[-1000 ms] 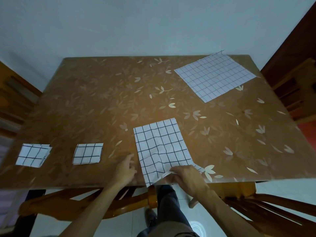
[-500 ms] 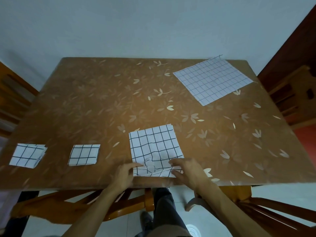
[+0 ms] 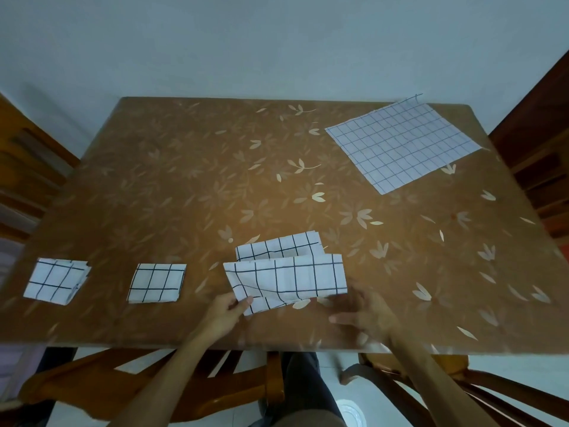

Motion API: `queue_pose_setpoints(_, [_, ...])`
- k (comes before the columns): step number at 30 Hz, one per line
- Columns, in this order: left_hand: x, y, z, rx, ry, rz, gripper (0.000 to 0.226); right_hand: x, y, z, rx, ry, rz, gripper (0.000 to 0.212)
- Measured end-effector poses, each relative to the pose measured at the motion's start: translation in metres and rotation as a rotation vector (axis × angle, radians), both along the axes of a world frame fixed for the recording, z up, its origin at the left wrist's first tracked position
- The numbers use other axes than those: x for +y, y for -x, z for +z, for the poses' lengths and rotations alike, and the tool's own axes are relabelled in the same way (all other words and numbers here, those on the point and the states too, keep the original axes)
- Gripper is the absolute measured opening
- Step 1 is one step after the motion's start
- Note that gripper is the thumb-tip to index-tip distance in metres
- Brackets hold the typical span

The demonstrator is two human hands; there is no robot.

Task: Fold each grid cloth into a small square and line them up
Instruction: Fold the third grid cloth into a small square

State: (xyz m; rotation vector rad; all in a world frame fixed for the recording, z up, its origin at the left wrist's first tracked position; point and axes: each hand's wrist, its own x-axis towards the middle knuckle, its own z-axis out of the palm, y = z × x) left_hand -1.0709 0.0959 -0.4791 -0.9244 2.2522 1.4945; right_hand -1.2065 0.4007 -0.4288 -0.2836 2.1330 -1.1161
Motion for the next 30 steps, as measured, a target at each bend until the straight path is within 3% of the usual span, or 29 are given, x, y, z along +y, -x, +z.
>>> queue_pose_setpoints(4, [-0.005, 0.006, -0.002, -0.026, -0.028, -0.006, 0.037, -0.010, 0.013, -0.012, 0.148, -0.074, 0.103, 0.025])
queue_pose_setpoints(6, [-0.006, 0.009, 0.000, -0.014, -0.061, -0.013, 0.025, -0.016, 0.020, -0.019, 0.123, -0.110, 0.045, 0.010])
queue_pose_setpoints(8, [-0.010, 0.013, -0.001, 0.002, -0.081, 0.000, 0.015, -0.020, 0.028, -0.033, 0.098, -0.118, -0.024, 0.021])
queue_pose_setpoints(11, [-0.015, 0.016, -0.001, -0.013, -0.090, 0.020, 0.032, -0.025, 0.036, -0.045, 0.067, -0.101, -0.057, 0.031])
queue_pose_setpoints(18, [-0.024, 0.010, -0.002, -0.076, -0.068, -0.015, 0.026, -0.041, 0.039, -0.051, 0.017, -0.096, -0.130, 0.010])
queue_pose_setpoints(21, [-0.024, 0.011, -0.002, -0.088, -0.051, -0.022, 0.022, -0.042, 0.040, -0.058, 0.017, -0.069, -0.154, 0.017])
queue_pose_setpoints(30, [-0.027, 0.011, -0.007, -0.125, -0.047, -0.034, 0.023, -0.044, 0.039, -0.065, 0.008, -0.196, -0.258, 0.007])
